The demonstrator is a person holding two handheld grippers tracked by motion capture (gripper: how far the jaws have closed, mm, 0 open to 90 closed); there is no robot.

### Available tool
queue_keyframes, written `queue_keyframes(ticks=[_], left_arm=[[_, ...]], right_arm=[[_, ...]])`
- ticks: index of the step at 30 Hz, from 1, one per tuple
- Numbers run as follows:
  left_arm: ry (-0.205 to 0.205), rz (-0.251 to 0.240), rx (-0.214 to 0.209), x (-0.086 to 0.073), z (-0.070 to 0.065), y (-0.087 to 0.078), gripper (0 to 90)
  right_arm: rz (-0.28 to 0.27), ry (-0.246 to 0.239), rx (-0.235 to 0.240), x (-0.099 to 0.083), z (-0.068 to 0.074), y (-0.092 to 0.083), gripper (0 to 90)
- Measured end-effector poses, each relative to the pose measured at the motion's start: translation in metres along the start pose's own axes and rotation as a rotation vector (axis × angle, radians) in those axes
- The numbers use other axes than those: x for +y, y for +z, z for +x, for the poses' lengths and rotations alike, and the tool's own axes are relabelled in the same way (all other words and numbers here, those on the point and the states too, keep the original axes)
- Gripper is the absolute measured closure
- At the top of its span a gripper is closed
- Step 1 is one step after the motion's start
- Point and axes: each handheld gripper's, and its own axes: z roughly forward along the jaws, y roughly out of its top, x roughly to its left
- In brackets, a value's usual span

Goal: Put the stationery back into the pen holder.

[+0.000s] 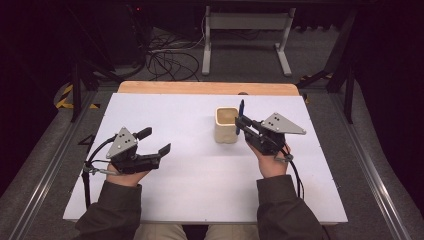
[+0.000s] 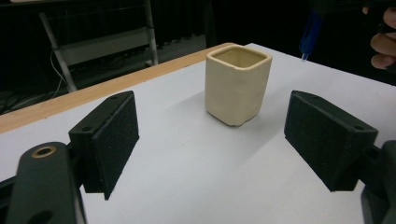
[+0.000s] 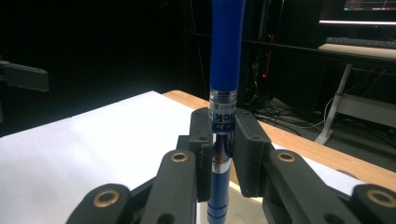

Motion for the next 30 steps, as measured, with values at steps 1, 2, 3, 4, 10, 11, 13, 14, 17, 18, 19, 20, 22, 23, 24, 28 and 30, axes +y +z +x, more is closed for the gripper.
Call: queue_keyframes(ticks=[1, 2, 3, 4, 10, 11, 13, 14, 17, 18, 19, 20, 22, 23, 24, 28, 30], left_arm=[[-0.003, 0.0, 0.0, 0.0, 0.0, -0.001, 18.7], [-0.003, -0.002, 0.001, 0.0, 0.001, -0.001, 18.7], [-0.003, -0.004, 0.002, 0.0, 0.002, -0.002, 18.8], [-0.007, -0.004, 0.003, 0.0, 0.002, -0.002, 18.8], [-0.01, -0.006, 0.003, 0.0, 0.003, -0.004, 18.8], [-0.01, -0.007, 0.003, 0.001, 0.003, -0.004, 18.8], [-0.009, -0.009, 0.004, 0.001, 0.004, -0.004, 18.8], [-0.011, -0.008, 0.004, 0.001, 0.004, -0.004, 18.8], [-0.012, -0.008, 0.004, 0.0, 0.005, -0.005, 18.8], [-0.01, -0.007, 0.005, 0.0, 0.006, -0.005, 18.8], [-0.011, -0.011, 0.006, 0.0, 0.006, -0.005, 18.8], [-0.017, -0.011, 0.005, 0.0, 0.006, -0.005, 18.8], [-0.018, -0.01, 0.004, 0.0, 0.006, -0.006, 18.8], [-0.018, -0.009, 0.004, 0.0, 0.007, -0.006, 18.8], [-0.014, -0.01, 0.005, 0.0, 0.007, -0.006, 18.8], [-0.017, -0.013, 0.003, 0.0, 0.007, -0.006, 18.8], [-0.021, -0.012, 0.002, 0.0, 0.007, -0.006, 18.8]], right_arm=[[-0.001, -0.004, -0.002, 0.0, -0.001, 0.002, 79.2], [-0.001, 0.001, -0.003, 0.0, -0.001, 0.004, 79.2], [0.0, -0.002, -0.005, 0.0, -0.002, 0.006, 79.2], [-0.001, -0.005, -0.008, 0.0, -0.002, 0.007, 79.2], [-0.02, 0.009, -0.019, 0.004, -0.003, 0.016, 79.2], [-0.025, 0.009, -0.02, 0.005, -0.003, 0.018, 79.2], [-0.03, 0.004, -0.023, 0.007, -0.003, 0.021, 79.2], [-0.032, 0.001, -0.023, 0.008, -0.003, 0.023, 79.2], [-0.041, 0.001, -0.027, 0.009, -0.003, 0.028, 79.2], [-0.039, 0.011, -0.03, 0.009, -0.003, 0.03, 79.2], [-0.043, 0.007, -0.034, 0.009, -0.003, 0.031, 79.2], [-0.047, 0.005, -0.04, 0.008, -0.003, 0.033, 79.2], [-0.051, 0.012, -0.051, 0.008, -0.003, 0.036, 79.2], [-0.051, 0.005, -0.056, 0.007, -0.003, 0.037, 79.2], [-0.052, 0.005, -0.061, 0.007, -0.004, 0.038, 79.2], [-0.053, 0.004, -0.074, 0.005, -0.006, 0.043, 79.2], [-0.058, 0.007, -0.083, 0.005, -0.007, 0.045, 79.2]])
